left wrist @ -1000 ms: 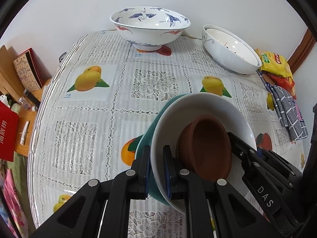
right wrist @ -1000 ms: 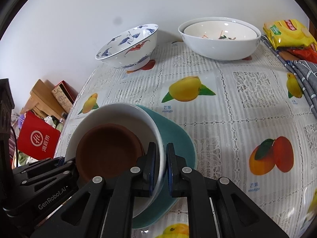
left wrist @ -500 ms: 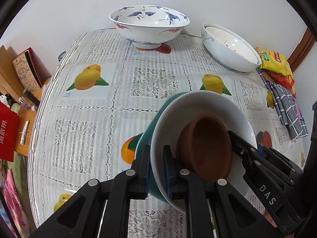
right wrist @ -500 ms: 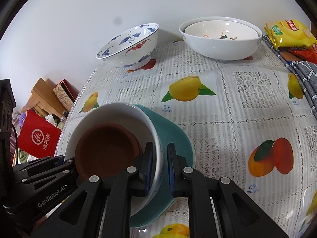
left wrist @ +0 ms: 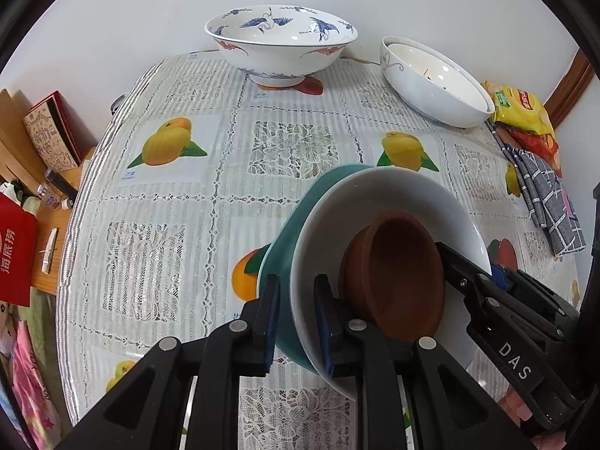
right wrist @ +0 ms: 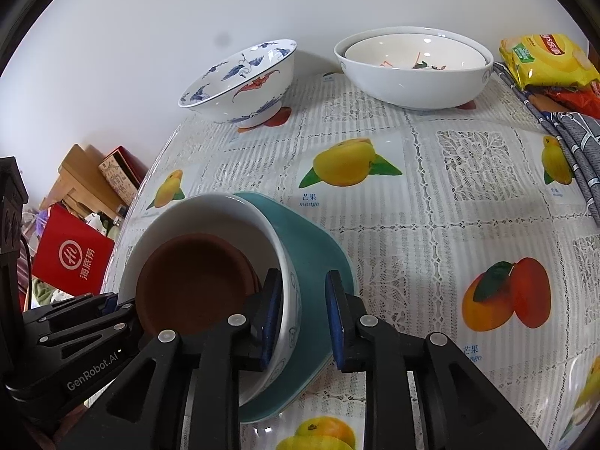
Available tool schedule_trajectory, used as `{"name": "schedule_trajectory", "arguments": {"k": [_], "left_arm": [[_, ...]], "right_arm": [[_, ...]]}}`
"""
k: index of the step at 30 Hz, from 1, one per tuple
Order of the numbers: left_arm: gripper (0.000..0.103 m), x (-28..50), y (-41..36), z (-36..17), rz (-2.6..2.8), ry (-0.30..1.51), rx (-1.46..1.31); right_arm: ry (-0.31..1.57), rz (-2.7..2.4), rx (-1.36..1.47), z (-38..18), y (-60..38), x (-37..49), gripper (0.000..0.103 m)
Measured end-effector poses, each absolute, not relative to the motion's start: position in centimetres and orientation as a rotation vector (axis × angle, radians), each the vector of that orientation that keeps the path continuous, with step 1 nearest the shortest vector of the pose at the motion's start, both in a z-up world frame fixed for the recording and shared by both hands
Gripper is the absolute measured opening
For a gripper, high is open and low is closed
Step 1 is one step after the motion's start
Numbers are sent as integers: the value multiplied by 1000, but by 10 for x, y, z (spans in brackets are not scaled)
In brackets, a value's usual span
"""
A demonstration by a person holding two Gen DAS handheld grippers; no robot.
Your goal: Organize plates and bowls
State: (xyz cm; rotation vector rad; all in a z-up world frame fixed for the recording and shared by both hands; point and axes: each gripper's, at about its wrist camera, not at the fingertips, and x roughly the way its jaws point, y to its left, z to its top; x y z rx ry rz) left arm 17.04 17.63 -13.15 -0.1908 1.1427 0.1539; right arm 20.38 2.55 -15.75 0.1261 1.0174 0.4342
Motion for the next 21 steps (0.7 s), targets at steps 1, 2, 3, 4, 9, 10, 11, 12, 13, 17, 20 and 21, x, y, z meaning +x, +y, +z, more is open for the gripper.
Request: {"name": "schedule_trajectory", "arguments": {"k": [1, 2, 3, 4, 9, 10, 11, 12, 13, 17, 20, 21], "left_arm": [[19, 169, 175, -132, 150, 1145, -187], [20, 169, 175, -131, 149, 1146, -185], [20, 168, 174, -131, 148, 1146, -183], [21, 167, 173, -131, 147, 1147, -180], [23, 163, 170, -126, 148, 1148, -168], [24, 161, 170, -125, 147, 1148, -167], [25, 160, 169, -123, 149, 1146, -166], [25, 158, 168, -121, 153, 1144, -162], [29, 157, 168, -120, 161, 1143, -155], [38, 150, 165, -111, 176, 1126, -140], [41, 143, 162, -106, 177, 1120, -134], [41, 141, 161, -105, 178, 1117, -131]], "right_arm": [[1016, 436, 121, -157, 25, 203, 23], [1015, 438, 119, -157, 25, 202, 24], [1013, 438, 117, -156, 25, 201, 26], [1011, 435, 115, -155, 24, 200, 27], [996, 427, 100, -150, 22, 197, 29], [993, 425, 98, -149, 21, 196, 29], [991, 424, 98, -147, 20, 195, 29], [990, 424, 97, -146, 19, 194, 29], [987, 421, 95, -145, 18, 193, 29], [981, 422, 96, -140, 14, 186, 30], [978, 422, 86, -136, 11, 180, 32], [976, 421, 82, -135, 10, 178, 35]]}}
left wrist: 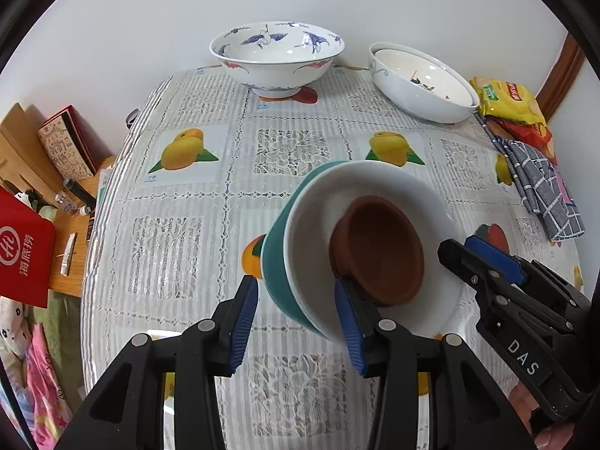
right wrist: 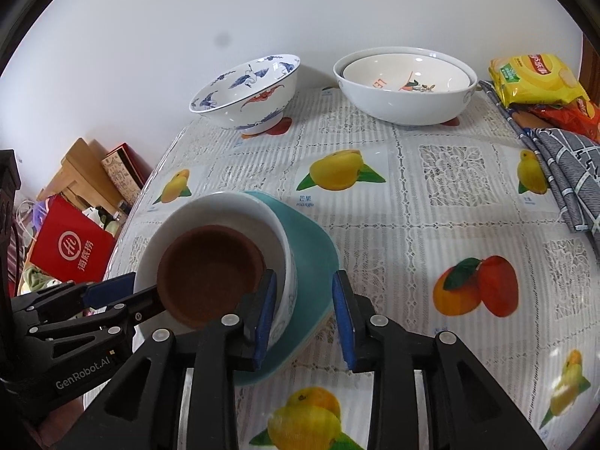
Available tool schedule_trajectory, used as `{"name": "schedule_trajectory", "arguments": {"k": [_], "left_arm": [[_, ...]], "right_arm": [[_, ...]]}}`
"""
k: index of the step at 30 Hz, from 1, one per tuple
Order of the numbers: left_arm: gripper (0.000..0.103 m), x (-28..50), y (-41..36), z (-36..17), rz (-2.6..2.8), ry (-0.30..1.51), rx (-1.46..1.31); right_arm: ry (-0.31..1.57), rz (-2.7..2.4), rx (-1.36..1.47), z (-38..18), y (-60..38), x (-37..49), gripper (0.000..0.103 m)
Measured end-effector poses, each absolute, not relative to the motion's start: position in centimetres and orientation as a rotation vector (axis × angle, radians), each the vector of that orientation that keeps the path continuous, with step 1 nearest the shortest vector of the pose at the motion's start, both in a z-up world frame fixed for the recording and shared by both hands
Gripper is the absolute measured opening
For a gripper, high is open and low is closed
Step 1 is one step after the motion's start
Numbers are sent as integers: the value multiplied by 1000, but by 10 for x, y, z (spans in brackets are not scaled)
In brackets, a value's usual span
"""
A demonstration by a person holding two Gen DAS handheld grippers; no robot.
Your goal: Organize plates and bowls
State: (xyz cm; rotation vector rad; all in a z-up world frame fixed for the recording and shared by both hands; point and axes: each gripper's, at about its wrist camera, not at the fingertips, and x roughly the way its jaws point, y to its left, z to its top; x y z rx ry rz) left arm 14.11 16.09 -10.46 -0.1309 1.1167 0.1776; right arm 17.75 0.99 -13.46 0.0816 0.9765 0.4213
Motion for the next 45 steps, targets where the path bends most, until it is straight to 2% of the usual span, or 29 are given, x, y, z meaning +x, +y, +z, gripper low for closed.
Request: {"name": "schedule_trajectory", "arguments": {"k": [3, 11, 13, 15, 17, 19, 20, 22, 24, 26, 28, 31, 35, 45], "left_arm": [[43, 131, 154, -95, 183, 1097, -112], [47, 101, 130, -68, 140, 1027, -113], [48, 92, 120, -62, 131, 1004, -115], [52, 84, 112, -56, 128, 983, -116], [58, 73, 101, -49, 120, 955, -113], [60, 62, 92, -42, 112, 931, -110], [62, 58, 87, -39, 108, 921, -108], [65, 49, 78, -32, 109, 900, -94], [68, 39, 68, -23, 103, 869, -84], [74, 31, 60, -17, 95, 851, -76], [75, 23, 51, -12, 97, 833, -75], [82, 15, 40, -9, 103, 825, -72], [82, 5, 25, -4, 119, 787, -33], [82, 0, 15, -1, 121, 784, -54]], "right_arm": [[956, 417, 65, -129, 2, 167, 43], [880, 326, 3, -94, -30, 129, 45], [856, 279, -17, -83, -42, 117, 49], [845, 246, -28, -76, -53, 107, 54], [839, 222, -27, -67, -66, 98, 55], [839, 191, -13, -61, -80, 89, 55], [837, 177, -6, -58, -87, 84, 58], [825, 169, 17, -53, -101, 72, 72], [806, 170, 29, -49, -111, 61, 73], [780, 158, 34, -43, -123, 50, 82], [744, 133, 37, -36, -134, 38, 86], [720, 106, 45, -26, -146, 28, 93], [685, 84, 22, -18, -155, 15, 97], [715, 76, -14, -24, -160, 10, 98]]}}
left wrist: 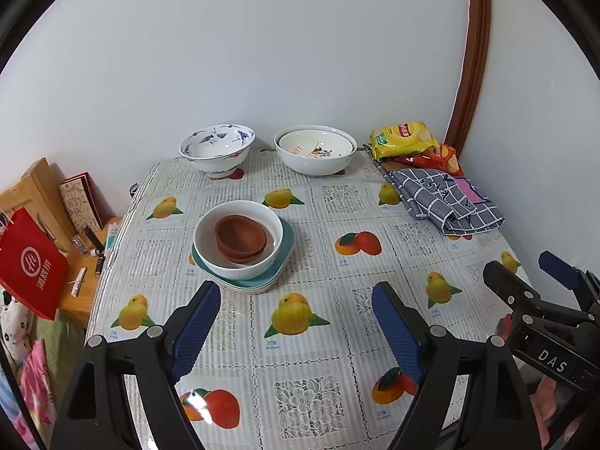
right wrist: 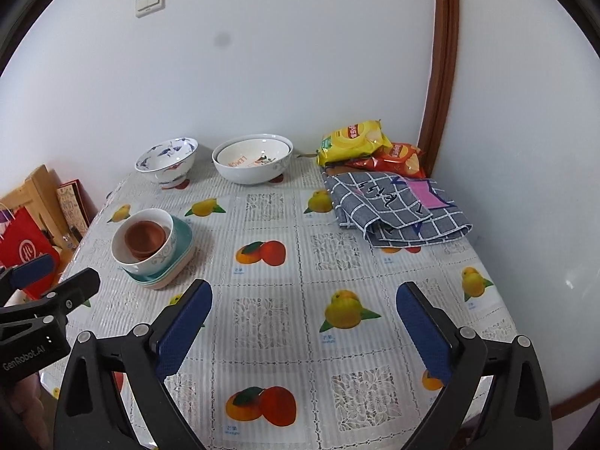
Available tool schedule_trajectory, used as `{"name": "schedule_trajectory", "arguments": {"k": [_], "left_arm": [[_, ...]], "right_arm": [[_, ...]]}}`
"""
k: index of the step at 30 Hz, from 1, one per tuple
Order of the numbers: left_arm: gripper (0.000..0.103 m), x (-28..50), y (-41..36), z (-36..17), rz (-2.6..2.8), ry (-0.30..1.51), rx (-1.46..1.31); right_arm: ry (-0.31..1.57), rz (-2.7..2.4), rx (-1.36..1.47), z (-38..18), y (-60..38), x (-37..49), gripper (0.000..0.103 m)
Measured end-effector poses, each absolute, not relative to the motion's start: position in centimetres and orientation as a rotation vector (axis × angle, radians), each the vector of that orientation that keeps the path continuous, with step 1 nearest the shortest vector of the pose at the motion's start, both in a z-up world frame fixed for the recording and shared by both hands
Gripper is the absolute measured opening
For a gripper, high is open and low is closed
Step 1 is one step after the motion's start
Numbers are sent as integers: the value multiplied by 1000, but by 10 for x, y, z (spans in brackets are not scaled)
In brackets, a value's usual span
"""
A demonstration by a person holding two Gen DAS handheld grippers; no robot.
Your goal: Organize plates and bowls
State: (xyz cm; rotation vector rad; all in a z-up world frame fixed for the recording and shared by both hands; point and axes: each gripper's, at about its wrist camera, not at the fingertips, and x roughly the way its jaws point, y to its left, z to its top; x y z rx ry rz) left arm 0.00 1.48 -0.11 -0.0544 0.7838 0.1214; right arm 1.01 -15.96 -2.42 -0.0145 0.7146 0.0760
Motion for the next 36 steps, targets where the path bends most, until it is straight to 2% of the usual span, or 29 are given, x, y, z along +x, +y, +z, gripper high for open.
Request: {"name": "schedule_trajectory", "arguments": {"k": [36], "left_arm": [[82, -2, 12, 2, 127, 781, -58]], "right_arm": [[715, 95, 7, -26, -159, 7, 98]]}}
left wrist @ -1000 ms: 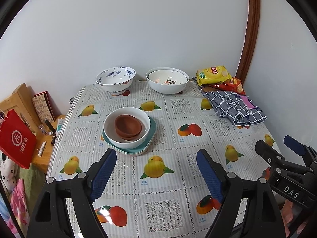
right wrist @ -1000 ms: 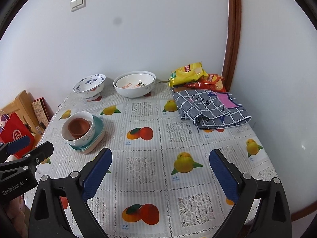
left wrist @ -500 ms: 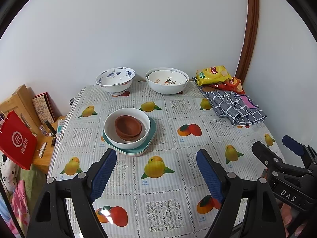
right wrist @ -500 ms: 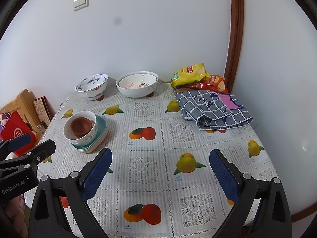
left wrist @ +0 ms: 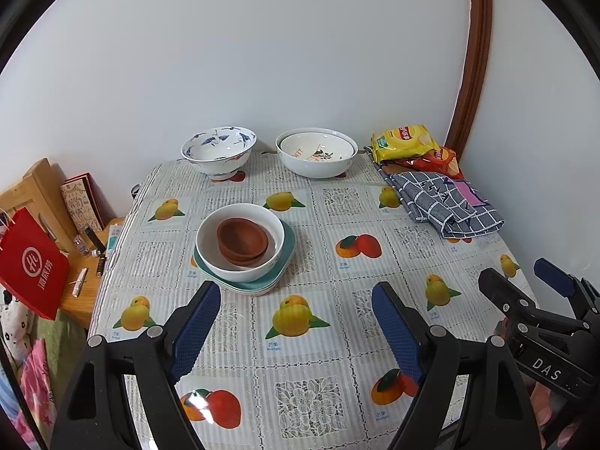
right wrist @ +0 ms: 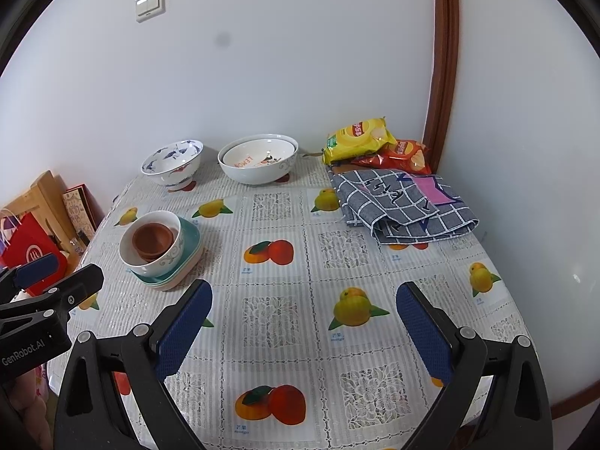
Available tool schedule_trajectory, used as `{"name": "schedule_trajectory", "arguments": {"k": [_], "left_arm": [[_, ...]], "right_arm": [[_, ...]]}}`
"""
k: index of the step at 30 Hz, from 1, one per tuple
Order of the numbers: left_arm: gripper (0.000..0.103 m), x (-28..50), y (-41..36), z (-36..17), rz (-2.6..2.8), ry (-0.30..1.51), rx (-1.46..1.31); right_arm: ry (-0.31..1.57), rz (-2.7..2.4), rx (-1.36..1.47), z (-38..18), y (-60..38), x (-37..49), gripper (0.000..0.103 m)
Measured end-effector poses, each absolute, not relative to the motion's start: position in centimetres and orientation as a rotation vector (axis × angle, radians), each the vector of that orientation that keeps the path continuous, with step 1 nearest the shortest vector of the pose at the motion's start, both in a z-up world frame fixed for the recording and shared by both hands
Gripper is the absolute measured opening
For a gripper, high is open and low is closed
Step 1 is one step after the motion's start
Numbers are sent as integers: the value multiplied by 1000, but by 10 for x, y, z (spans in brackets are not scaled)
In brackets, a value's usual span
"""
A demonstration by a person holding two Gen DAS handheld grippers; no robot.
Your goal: Organize plates and bowls
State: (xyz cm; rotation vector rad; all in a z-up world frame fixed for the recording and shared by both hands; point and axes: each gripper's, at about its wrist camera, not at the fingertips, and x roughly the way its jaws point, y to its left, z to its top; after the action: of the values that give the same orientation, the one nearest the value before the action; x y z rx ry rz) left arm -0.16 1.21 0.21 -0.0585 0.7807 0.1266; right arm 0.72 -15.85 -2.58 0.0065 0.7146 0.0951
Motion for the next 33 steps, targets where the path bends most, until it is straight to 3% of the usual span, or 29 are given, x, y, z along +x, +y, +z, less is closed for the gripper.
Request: {"name": "schedule_trajectory", "arguments": {"k": [33], "left_arm": [[82, -2, 15, 2, 130, 781, -68]], "right_arm": [[711, 92, 15, -25, -161, 7, 98]]}}
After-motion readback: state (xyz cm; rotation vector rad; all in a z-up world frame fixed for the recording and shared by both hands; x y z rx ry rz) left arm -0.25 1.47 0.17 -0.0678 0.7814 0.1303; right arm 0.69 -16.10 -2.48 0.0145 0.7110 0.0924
